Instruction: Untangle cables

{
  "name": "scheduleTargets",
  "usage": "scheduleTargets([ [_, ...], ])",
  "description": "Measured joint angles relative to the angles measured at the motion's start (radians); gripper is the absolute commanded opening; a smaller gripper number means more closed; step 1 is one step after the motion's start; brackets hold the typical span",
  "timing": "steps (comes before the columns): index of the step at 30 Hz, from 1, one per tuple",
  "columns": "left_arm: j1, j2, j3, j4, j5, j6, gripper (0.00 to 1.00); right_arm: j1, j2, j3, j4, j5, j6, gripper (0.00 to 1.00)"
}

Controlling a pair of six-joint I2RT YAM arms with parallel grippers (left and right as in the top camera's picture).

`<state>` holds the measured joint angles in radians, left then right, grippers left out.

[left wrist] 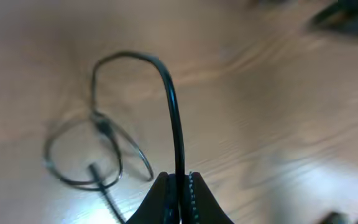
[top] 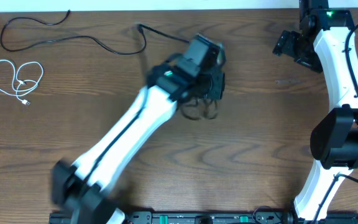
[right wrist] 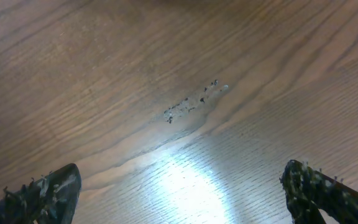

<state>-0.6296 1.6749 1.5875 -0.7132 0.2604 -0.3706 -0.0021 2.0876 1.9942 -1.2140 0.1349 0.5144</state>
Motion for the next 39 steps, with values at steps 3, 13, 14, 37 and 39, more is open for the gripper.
scheduleTargets([
  [3, 0.0, -0.114, 0.01, 0.013, 0.005, -0.021, 0.07, 0.0, 0.0, 0.0, 0.0, 0.0, 0.0, 0.99],
  [13, 0.011, -0.304, 0.01, 0.109, 0.008, -0.096, 0.07, 0.0, 0.0, 0.0, 0.0, 0.0, 0.0, 0.99],
  [14, 0.015, -0.323, 0.01, 0.118, 0.008, -0.105, 0.07, 0.0, 0.0, 0.0, 0.0, 0.0, 0.0, 0.99],
  [37, 0.022, -0.521, 0.01, 0.177, 0.008, -0.259, 0.07, 0.0, 0.0, 0.0, 0.057, -0.008, 0.004, 0.99],
  [39, 0.022, -0.547, 0.01, 0.173, 0.008, -0.262, 0.07, 0.0, 0.0, 0.0, 0.071, -0.059, 0.021, 0.99],
])
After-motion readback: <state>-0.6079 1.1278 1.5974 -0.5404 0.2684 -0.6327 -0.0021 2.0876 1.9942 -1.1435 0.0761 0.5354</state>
